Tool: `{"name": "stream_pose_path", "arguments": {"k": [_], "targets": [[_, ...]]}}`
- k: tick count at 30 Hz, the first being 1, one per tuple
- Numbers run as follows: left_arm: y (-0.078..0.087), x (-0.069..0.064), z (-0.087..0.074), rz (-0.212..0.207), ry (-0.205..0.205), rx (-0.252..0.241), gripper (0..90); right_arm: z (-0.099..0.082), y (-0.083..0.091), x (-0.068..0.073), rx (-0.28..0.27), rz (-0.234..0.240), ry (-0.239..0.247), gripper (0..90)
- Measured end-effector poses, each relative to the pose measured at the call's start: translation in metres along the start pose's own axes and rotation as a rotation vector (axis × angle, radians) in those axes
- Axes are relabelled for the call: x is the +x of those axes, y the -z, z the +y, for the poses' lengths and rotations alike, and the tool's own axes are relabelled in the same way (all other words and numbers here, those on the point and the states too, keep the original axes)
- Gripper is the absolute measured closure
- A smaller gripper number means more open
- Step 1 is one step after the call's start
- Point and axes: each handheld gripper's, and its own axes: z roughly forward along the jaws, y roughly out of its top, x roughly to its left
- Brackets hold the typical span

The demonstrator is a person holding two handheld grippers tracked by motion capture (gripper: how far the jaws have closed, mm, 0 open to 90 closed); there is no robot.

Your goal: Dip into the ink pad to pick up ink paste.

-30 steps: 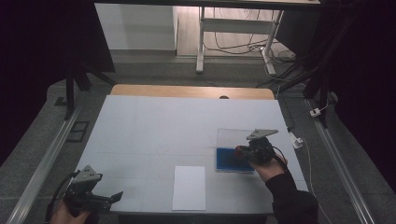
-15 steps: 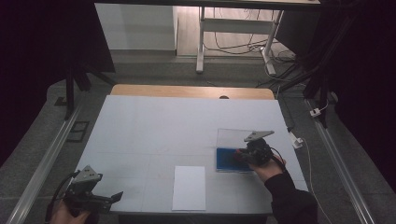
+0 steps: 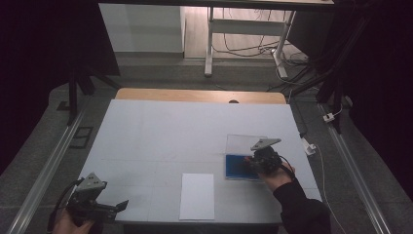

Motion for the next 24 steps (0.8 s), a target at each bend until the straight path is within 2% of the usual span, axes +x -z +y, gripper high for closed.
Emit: {"name": "stream_pose_path", "arguments": {"k": [3,8,9,11,14,16,18,22,24], "targets": [[0.000,0.000,0.000,0.001,-0.001,-0.001,1.2,-0.001,0.000,0.000,-0.008,0.002,0.000,80.6],[0.000,0.000,0.000,0.002,-0.001,0.000,1.2,-0.009,-0.001,-0.017,-0.049,0.093,-0.116,80.6],[0.000,0.000,0.000,0.002,-0.001,0.000,1.2,-0.009,-0.001,-0.019,-0.050,0.098,-0.125,80.7],[0.000,0.000,0.000,0.002,0.001,0.000,1.2,-0.008,-0.001,-0.017,-0.046,0.090,-0.116,80.7],[0.000,0.000,0.000,0.001,0.002,0.000,1.2,-0.004,-0.001,-0.007,-0.030,0.036,-0.051,80.6],[0.000,0.000,0.000,0.002,0.001,0.001,1.2,-0.003,-0.001,-0.003,-0.019,0.015,-0.025,80.6],[0.000,0.000,0.000,0.001,0.001,0.001,1.2,-0.004,-0.001,-0.004,-0.024,0.022,-0.035,80.6],[0.001,0.000,0.000,0.000,0.003,-0.001,1.2,-0.009,-0.001,-0.015,-0.050,0.078,-0.112,80.6],[0.001,0.001,0.000,-0.001,0.002,-0.001,1.2,-0.009,-0.001,-0.016,-0.050,0.081,-0.121,80.5]]}}
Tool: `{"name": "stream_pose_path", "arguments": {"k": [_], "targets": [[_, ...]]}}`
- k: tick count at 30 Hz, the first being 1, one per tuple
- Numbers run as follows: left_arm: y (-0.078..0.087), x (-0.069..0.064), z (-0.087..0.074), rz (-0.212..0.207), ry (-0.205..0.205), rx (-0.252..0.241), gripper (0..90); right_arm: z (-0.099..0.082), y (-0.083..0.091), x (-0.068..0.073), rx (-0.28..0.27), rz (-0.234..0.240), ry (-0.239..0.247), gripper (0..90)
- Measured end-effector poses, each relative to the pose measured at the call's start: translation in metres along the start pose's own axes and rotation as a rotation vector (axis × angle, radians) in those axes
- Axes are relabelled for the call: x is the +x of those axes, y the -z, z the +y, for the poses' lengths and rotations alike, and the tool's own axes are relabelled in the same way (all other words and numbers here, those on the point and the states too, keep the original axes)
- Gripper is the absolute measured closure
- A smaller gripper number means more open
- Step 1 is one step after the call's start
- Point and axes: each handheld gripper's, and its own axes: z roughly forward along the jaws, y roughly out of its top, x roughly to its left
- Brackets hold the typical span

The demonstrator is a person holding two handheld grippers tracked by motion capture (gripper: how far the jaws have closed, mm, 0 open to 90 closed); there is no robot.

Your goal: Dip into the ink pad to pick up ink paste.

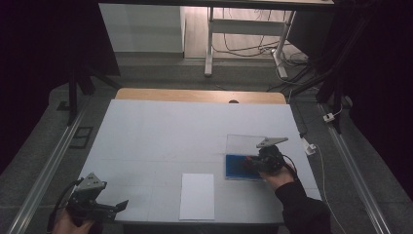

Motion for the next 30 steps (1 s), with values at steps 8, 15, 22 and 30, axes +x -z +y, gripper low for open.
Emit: {"name": "stream_pose_path", "arguments": {"k": [8,15,22,30], "targets": [[0.0001,0.0003,-0.0002,-0.002,0.002,-0.001,1.2,0.0010,0.0001,0.0041,0.002,-0.022,0.031,80.3],[0.0006,0.0002,-0.0006,-0.003,0.002,-0.003,1.2,0.0034,0.0005,0.0049,0.008,-0.026,0.035,80.2],[0.0009,0.0006,-0.0009,-0.005,0.003,-0.004,1.2,0.0046,0.0022,0.0054,-0.005,-0.019,0.042,80.1],[0.0010,0.0006,-0.0009,-0.006,0.002,-0.005,1.1,0.0072,0.0069,0.0091,-0.031,-0.008,0.049,80.0]]}}
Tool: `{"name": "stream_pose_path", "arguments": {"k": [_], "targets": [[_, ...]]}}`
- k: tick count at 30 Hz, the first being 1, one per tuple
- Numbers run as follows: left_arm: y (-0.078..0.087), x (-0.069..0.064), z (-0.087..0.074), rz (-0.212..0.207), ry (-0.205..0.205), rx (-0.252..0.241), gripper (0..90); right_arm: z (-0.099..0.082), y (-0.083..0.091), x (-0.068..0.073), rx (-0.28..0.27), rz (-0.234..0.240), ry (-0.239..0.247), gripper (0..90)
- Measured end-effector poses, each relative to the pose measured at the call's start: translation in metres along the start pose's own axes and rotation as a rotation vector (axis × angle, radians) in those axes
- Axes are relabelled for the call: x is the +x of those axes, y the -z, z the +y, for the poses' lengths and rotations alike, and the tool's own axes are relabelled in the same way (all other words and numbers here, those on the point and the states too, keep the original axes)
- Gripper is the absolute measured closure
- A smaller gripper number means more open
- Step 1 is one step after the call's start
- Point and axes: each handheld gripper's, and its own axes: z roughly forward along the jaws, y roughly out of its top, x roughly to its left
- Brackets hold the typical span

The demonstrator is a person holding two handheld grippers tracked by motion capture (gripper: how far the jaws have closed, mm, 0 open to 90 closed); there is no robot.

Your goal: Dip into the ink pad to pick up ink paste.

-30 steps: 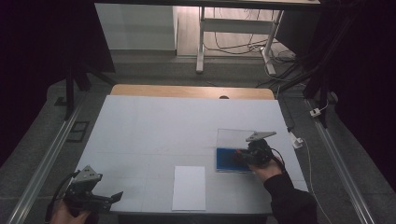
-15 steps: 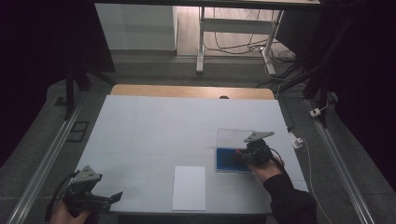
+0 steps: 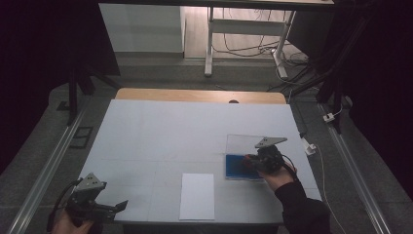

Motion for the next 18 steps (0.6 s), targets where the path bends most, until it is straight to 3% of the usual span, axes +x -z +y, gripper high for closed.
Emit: {"name": "stream_pose_path", "arguments": {"k": [18], "targets": [[0.0002,0.0000,-0.0001,-0.001,0.000,-0.001,1.2,0.0038,0.0101,0.0072,-0.048,0.029,0.006,80.0]]}}
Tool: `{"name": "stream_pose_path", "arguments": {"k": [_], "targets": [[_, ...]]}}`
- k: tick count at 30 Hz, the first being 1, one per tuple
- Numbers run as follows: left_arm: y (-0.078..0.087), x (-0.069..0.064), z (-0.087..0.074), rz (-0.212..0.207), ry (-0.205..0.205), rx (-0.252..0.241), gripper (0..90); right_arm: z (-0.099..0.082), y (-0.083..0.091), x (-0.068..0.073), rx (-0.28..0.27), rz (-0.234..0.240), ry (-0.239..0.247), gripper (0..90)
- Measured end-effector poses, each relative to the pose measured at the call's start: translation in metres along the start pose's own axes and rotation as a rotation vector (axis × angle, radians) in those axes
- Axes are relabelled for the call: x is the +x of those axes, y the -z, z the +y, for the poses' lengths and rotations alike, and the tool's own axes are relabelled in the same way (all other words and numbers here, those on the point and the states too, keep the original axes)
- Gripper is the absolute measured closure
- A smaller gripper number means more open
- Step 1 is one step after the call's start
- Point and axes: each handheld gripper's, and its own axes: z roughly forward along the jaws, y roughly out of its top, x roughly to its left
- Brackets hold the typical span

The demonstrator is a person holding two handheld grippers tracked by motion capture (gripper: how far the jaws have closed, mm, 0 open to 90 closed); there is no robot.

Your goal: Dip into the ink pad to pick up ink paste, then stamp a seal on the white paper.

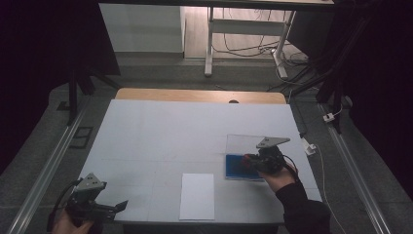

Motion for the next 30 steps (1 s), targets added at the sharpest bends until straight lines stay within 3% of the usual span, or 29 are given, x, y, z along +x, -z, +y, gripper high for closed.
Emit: {"name": "stream_pose_path", "arguments": {"k": [19,30], "targets": [[0.000,0.000,0.000,0.002,-0.001,0.001,1.2,0.005,0.006,0.013,-0.036,0.031,0.023,80.0],[0.000,0.000,0.000,0.001,0.001,0.001,1.1,0.012,0.006,0.026,-0.063,0.078,0.035,80.1]]}}
